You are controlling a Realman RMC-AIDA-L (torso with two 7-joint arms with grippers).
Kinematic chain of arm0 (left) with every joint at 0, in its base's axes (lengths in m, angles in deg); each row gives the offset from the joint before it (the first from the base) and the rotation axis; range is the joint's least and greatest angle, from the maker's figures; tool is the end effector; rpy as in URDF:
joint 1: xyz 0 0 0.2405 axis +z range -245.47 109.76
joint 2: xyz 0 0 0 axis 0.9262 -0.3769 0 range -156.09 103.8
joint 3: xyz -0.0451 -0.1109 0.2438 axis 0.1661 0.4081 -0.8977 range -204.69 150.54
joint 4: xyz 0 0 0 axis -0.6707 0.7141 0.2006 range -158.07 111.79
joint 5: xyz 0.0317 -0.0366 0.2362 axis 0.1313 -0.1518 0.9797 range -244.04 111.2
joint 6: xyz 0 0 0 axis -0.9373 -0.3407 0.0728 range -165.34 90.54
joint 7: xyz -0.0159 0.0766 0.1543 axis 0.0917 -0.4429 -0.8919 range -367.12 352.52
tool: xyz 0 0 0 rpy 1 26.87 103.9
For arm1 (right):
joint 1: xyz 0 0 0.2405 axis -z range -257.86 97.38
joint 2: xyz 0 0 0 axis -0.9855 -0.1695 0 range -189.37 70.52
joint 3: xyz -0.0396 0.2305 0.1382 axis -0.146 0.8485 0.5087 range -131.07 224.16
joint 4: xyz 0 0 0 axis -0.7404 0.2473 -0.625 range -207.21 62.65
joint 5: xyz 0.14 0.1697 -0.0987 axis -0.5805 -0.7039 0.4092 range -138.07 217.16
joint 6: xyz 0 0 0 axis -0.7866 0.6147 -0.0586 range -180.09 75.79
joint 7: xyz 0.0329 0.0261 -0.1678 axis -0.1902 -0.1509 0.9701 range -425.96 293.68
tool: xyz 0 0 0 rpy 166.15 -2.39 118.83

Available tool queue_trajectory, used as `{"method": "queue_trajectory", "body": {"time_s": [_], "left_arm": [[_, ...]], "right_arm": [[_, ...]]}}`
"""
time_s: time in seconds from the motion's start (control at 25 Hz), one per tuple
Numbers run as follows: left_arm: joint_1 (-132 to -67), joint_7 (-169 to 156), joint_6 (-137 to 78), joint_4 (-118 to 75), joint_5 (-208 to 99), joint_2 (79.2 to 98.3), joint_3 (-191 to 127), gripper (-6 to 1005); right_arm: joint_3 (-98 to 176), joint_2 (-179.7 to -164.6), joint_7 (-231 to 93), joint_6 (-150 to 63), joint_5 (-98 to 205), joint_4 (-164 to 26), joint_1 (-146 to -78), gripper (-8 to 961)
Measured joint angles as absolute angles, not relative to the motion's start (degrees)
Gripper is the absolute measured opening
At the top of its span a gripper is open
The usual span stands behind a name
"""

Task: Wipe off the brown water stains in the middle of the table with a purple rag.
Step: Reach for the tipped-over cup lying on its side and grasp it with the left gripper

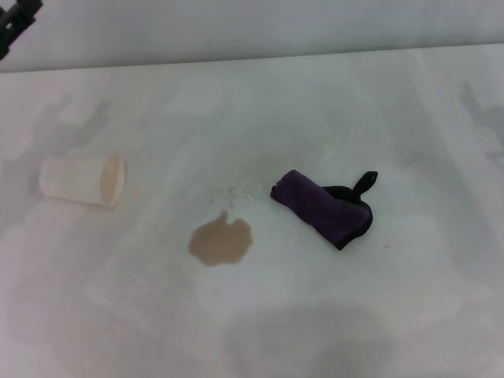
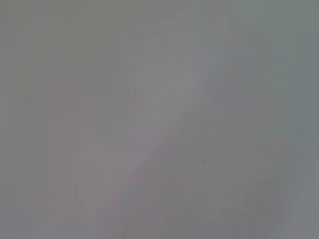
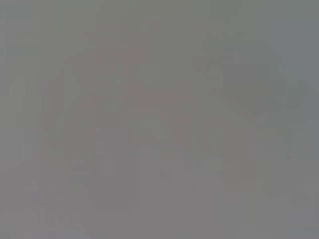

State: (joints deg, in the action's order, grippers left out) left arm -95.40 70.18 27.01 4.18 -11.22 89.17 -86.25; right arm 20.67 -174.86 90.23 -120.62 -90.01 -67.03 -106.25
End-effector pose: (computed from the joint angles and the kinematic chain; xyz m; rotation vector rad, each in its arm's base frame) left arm -0.2924 0.4435 0.0261 -1.9068 -0.9258 -1.1975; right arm 0.4095 0.3871 0.0543 -1.4059 0.5850 0.7227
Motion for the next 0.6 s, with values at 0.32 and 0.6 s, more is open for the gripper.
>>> {"method": "queue_trajectory", "body": {"time_s": [0.32, 0.6], "left_arm": [[-95.61, 86.87, 27.11, 15.35, 10.81, 81.79, -85.81, 875], [-97.66, 93.25, 30.33, 23.7, 25.13, 79.3, -85.78, 875]], "right_arm": [[20.7, -175.27, 90.14, -121.5, -90.0, -71.61, -105.55, 876], [20.77, -175.42, 88.71, -123.39, -90.07, -75.48, -104.72, 876]]}}
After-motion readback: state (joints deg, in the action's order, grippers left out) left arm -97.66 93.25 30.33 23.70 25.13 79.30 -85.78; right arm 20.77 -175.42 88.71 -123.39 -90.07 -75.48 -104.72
